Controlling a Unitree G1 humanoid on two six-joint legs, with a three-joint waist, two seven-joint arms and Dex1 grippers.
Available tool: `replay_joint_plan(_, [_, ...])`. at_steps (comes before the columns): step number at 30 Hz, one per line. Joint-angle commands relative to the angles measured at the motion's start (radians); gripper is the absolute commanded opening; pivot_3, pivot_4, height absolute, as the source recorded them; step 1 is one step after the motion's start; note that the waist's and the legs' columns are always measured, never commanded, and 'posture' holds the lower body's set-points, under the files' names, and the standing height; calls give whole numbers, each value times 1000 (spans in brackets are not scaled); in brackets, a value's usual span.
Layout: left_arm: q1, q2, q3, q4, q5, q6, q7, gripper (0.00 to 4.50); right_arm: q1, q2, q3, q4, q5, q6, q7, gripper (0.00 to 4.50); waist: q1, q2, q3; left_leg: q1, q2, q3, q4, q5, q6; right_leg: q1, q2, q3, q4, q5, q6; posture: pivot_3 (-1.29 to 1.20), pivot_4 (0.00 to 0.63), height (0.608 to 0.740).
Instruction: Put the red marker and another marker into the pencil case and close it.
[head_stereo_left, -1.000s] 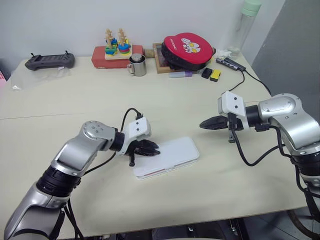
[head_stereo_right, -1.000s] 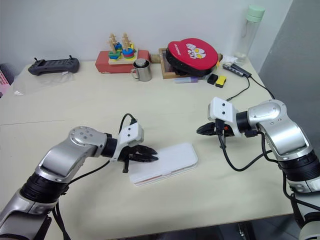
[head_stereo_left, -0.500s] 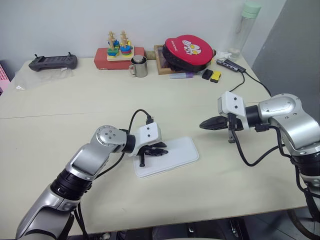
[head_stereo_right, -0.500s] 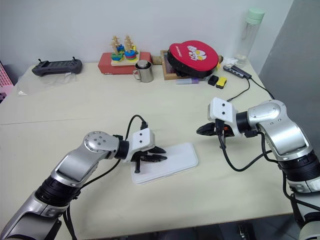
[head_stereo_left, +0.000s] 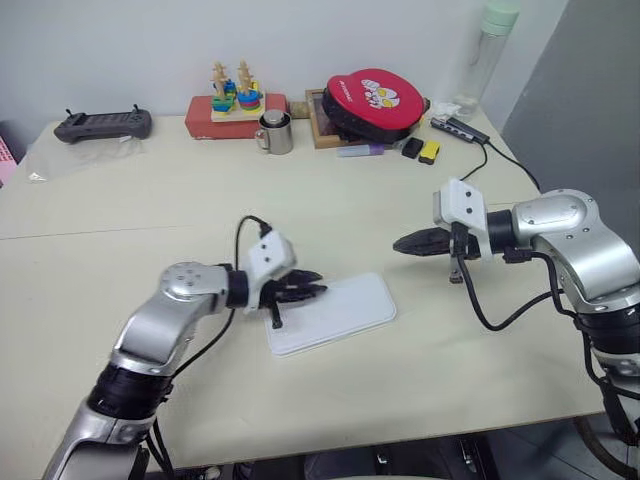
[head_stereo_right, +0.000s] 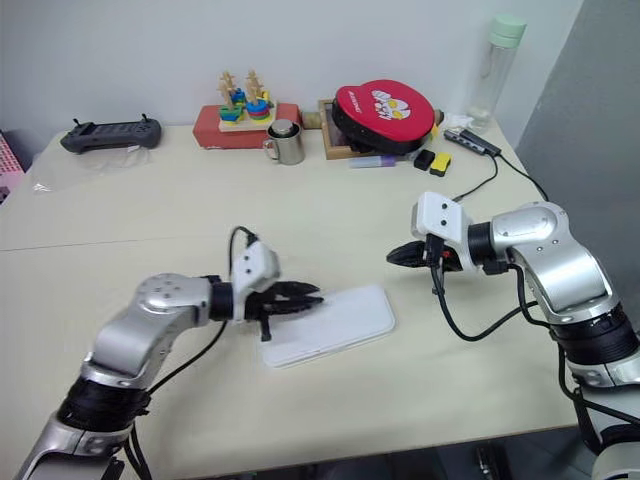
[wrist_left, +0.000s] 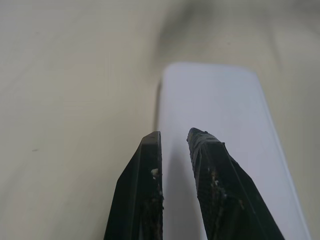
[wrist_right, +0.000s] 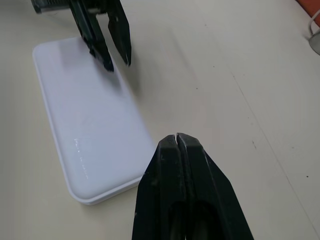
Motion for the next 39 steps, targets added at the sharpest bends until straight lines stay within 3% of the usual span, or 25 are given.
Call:
replay_joint_plan(1, [91, 15, 162, -148, -90, 69, 72, 956, 35, 4, -55, -43, 20, 7, -40, 0, 1, 0, 0, -1, 0, 0, 0, 0, 0, 0, 0, 0, -1, 0, 0, 0, 150, 740])
replay_joint_plan(4, [214, 10, 312, -273, -139, 137, 157, 956, 80, 29, -91, -45, 24, 27, -105, 0, -3, 0, 0, -1, 0, 1, 0, 0, 0, 0, 0, 1, -1, 0, -1, 0, 150, 740])
replay_joint_plan(9, [444, -135, 459, -380, -76, 105, 389, 956, 211, 155, -120, -34, -21, -8, -309, 0, 2, -1, -1, 0, 0, 0, 0, 0, 0, 1, 0, 0, -1, 0, 0, 0, 150, 740])
replay_joint_plan(14, [602, -264, 494, -410, -4, 30, 540, 956, 256, 283, -190, -28, -1, 62, -482, 0, 4, -1, 0, 1, 0, 2, 1, 0, 0, 1, -1, 2, 0, 0, -1, 0, 150, 740])
replay_joint_plan(23, [722, -454, 527, -326, 92, -136, 752, 956, 398, 454, -279, -13, -61, -105, -753, 0, 18, -3, -3, 2, 0, 2, 1, 0, 0, 2, 0, 2, -1, 1, -2, 0, 150, 740])
replay_joint_plan(30, [736, -472, 593, -244, 75, -205, 795, 956, 481, 477, -318, 82, -178, -305, -907, 0, 18, -3, -3, 1, 0, 2, 0, 0, 0, 1, 0, 2, -2, 1, -1, 0, 150, 740])
replay_joint_plan(39, [732, -433, 632, -219, 27, -228, 782, 956, 575, 444, -317, 137, -248, -449, -933, 0, 17, -4, -3, 2, 0, 3, 0, 0, 0, 1, 0, 3, -2, -2, -6, 0, 150, 740])
